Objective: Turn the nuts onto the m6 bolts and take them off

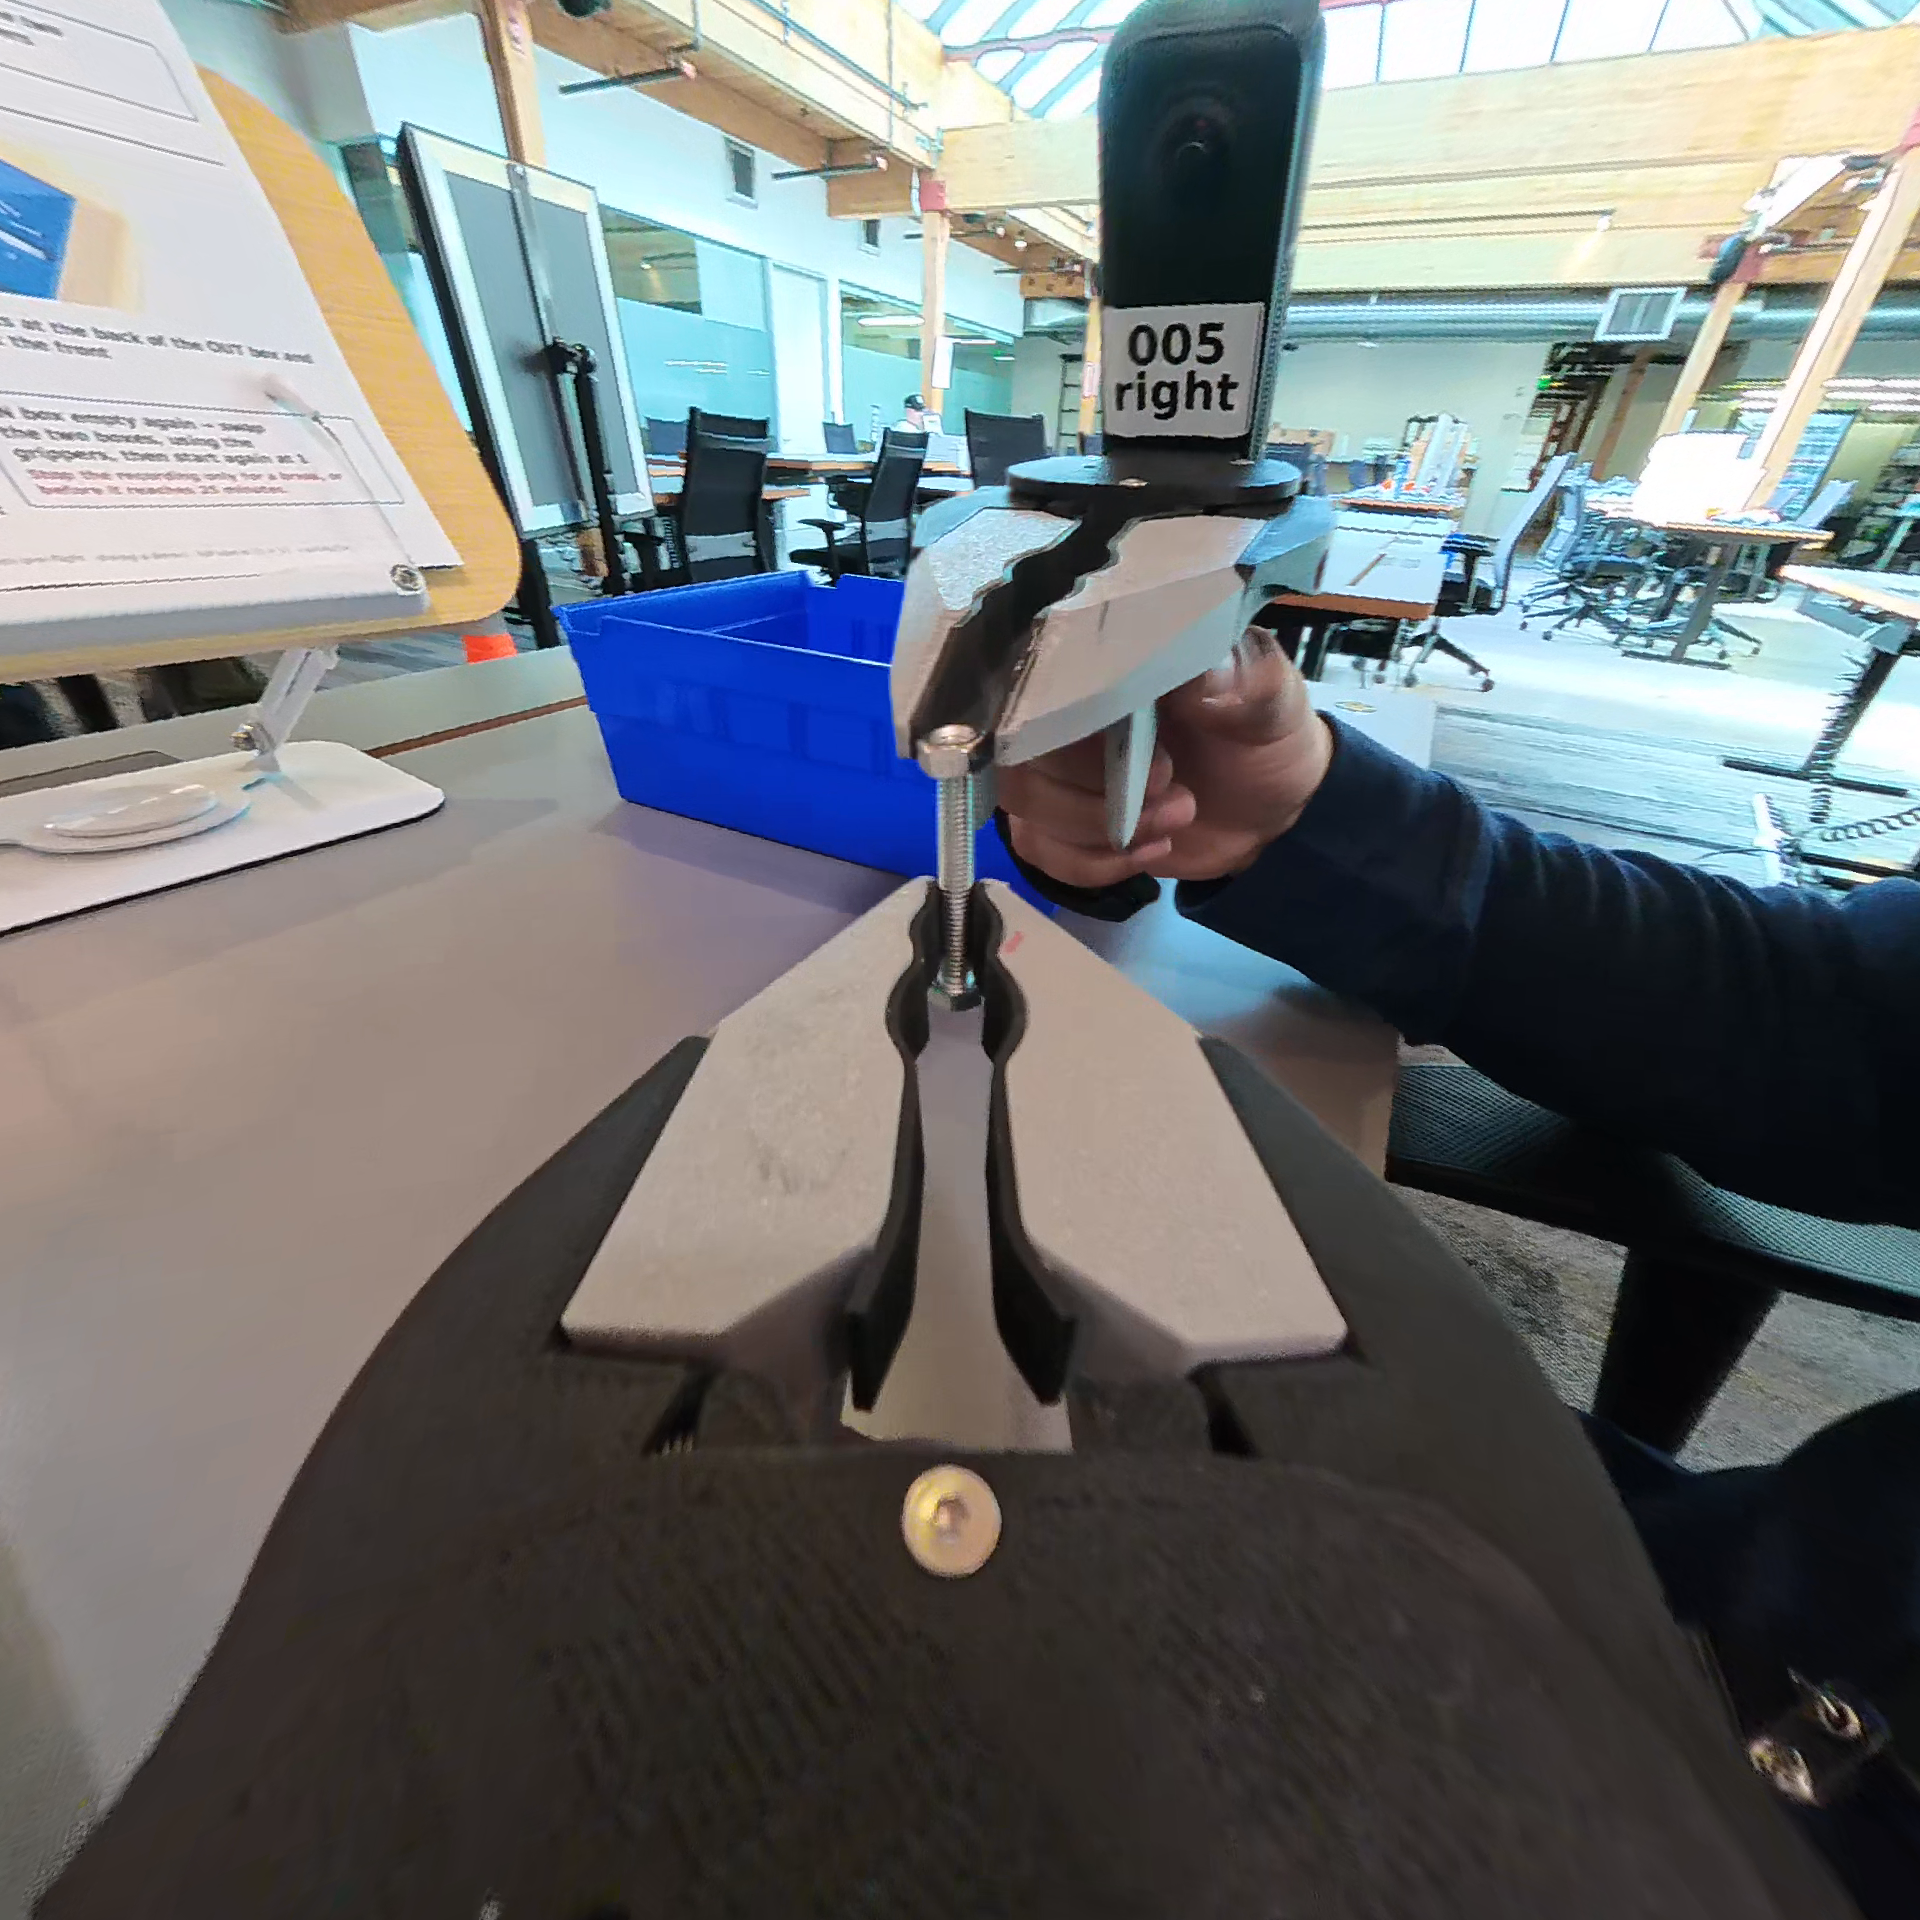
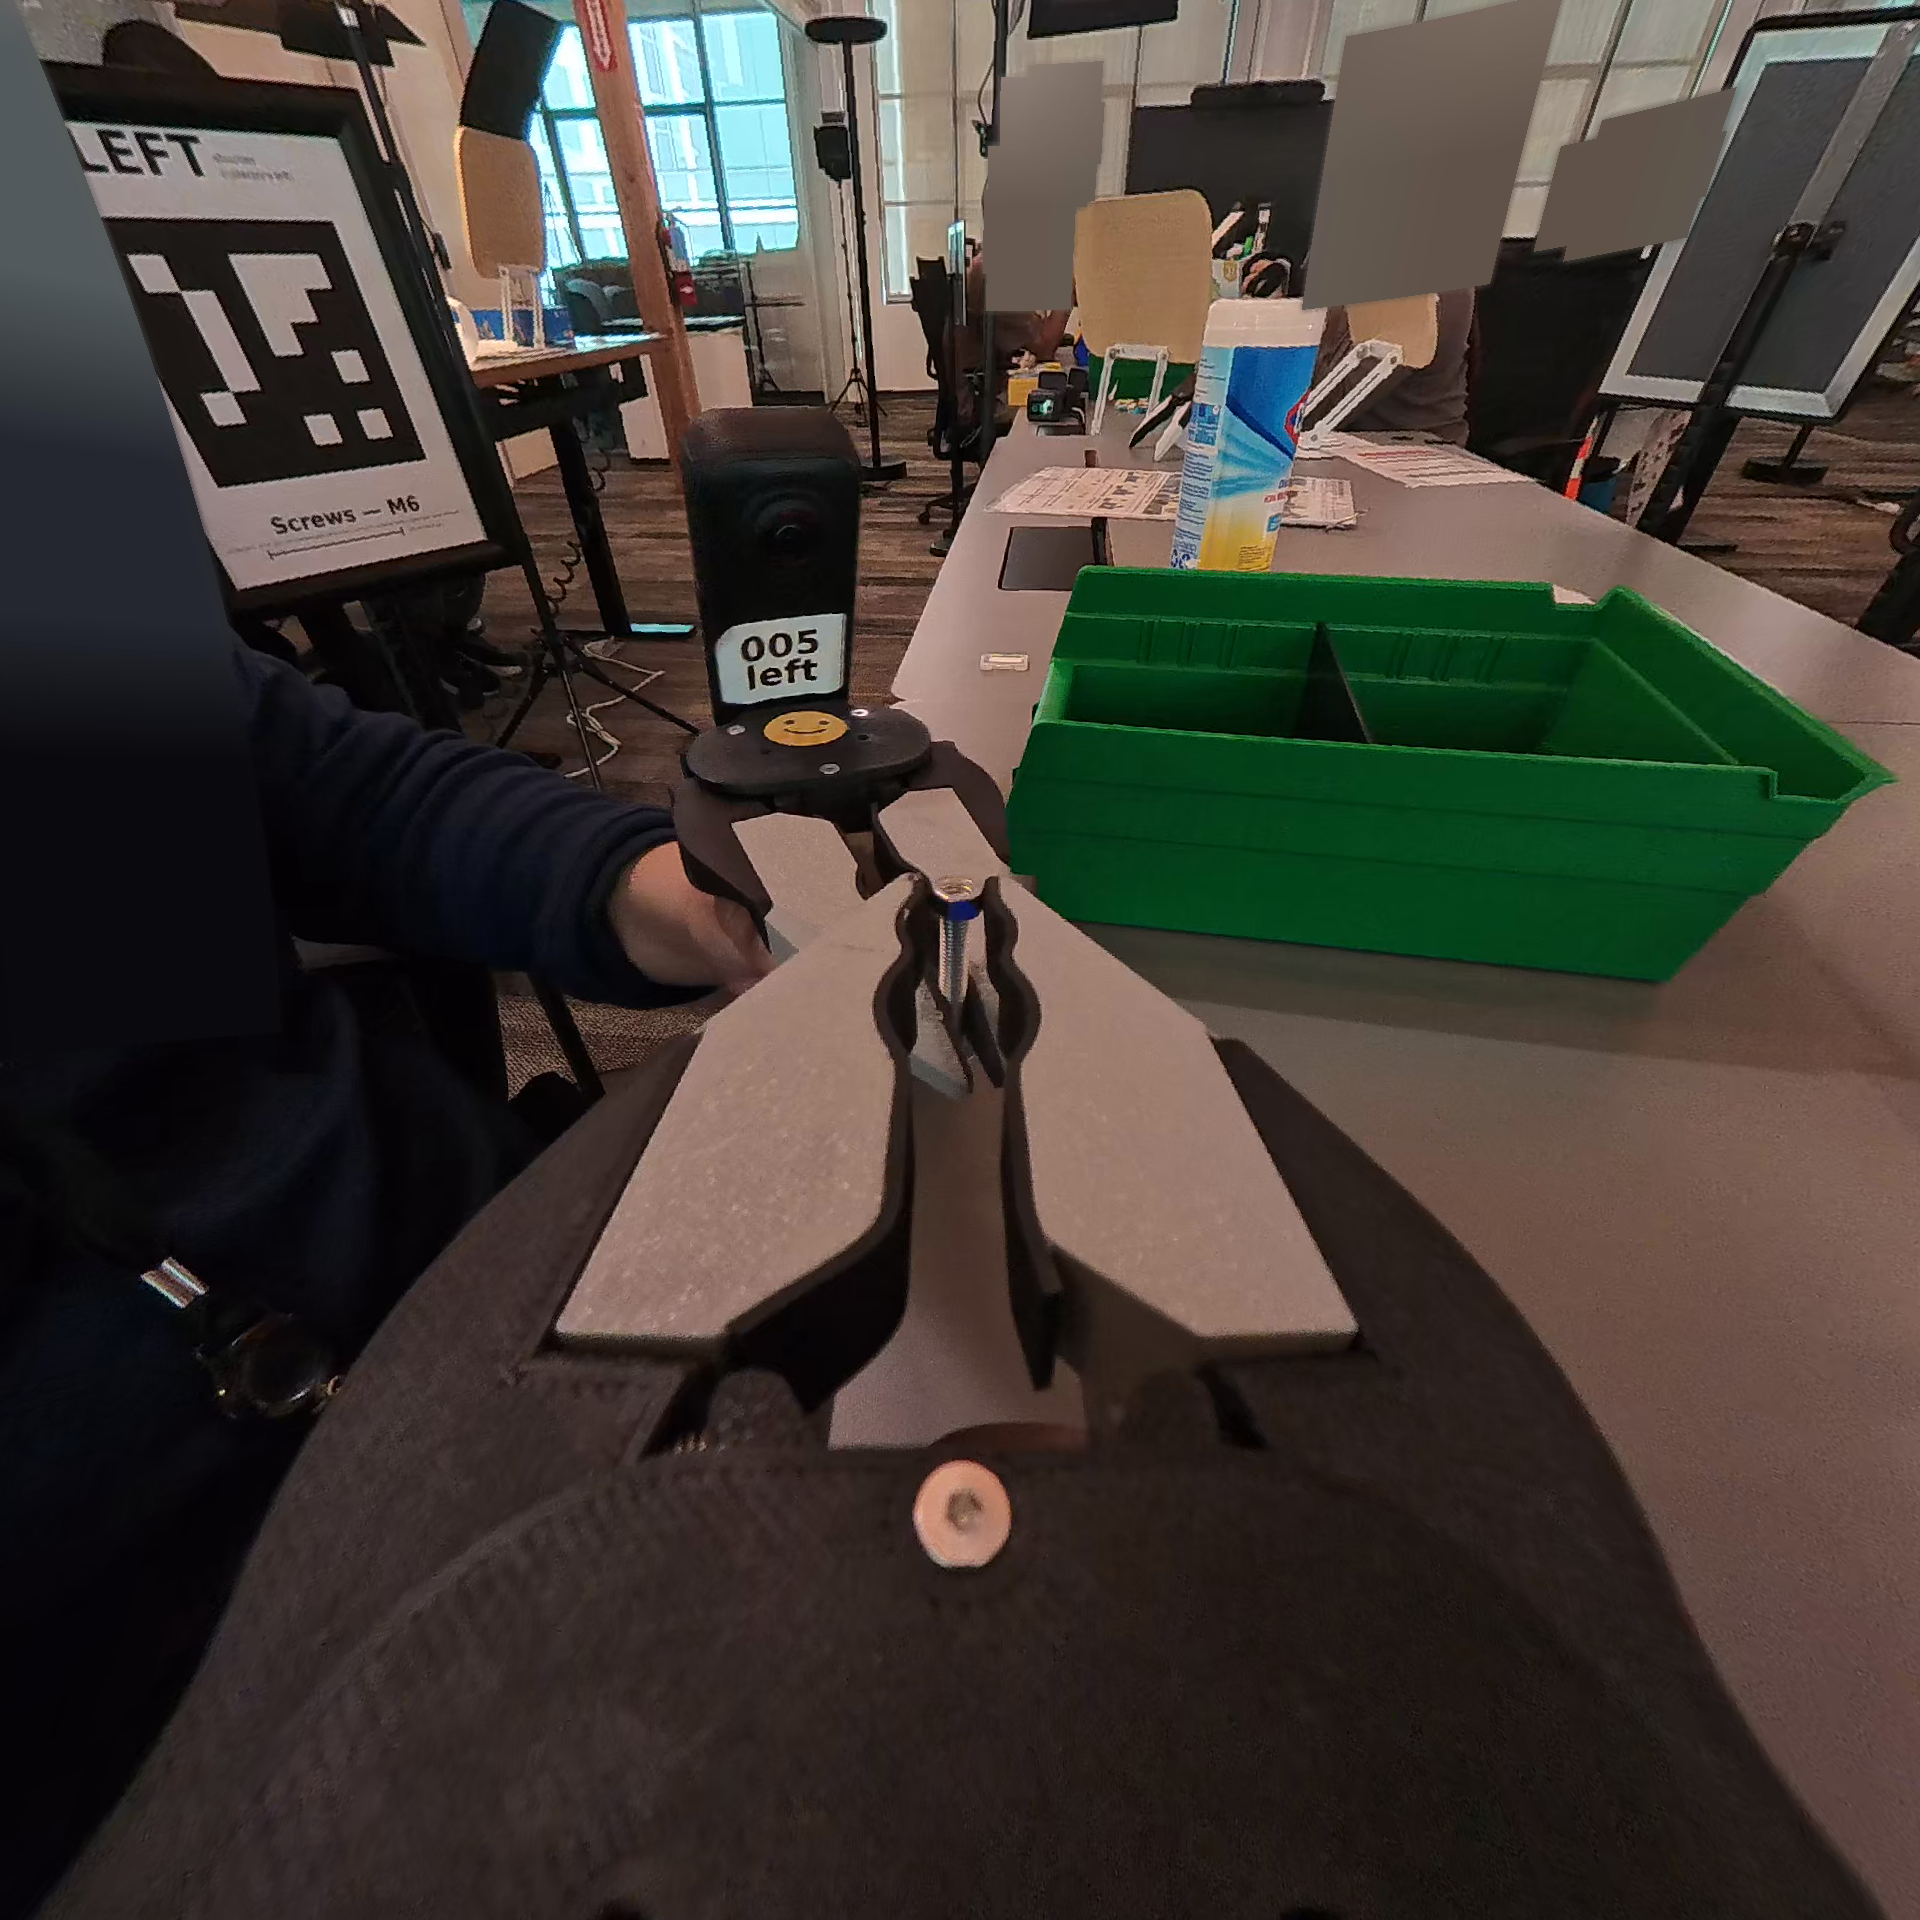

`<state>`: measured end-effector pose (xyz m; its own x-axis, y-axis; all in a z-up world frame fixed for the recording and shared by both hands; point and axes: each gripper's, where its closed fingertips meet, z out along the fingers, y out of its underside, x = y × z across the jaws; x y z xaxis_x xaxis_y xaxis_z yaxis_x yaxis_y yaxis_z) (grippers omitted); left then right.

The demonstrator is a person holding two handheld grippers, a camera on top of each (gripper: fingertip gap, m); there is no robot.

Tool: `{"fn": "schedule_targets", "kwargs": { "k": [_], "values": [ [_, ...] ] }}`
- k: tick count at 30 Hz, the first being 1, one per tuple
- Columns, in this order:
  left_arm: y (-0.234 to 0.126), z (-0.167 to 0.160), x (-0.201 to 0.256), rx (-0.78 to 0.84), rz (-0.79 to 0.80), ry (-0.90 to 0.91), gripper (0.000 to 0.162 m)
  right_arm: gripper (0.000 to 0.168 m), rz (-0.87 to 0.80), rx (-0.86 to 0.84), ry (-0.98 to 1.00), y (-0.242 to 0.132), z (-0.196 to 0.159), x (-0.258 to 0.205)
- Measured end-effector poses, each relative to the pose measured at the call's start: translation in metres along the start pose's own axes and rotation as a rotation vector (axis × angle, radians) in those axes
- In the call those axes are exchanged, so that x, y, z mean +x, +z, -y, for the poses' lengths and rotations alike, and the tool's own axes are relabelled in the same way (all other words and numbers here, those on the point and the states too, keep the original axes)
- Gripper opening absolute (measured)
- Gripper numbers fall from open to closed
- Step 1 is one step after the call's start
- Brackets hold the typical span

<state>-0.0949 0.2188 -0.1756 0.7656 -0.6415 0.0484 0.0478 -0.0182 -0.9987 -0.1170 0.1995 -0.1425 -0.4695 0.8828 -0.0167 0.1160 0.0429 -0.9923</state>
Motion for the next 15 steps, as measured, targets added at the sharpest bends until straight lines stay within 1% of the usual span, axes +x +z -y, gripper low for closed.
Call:
{"fn": "schedule_targets", "kwargs": {
  "k": [15],
  "values": [
    [0.004, -0.005, -0.013, -0.039, 0.249, 0.044, 0.002, 0.007, -0.065, 0.005, 0.031, -0.002, -0.005, 0.008]
  ]
}}
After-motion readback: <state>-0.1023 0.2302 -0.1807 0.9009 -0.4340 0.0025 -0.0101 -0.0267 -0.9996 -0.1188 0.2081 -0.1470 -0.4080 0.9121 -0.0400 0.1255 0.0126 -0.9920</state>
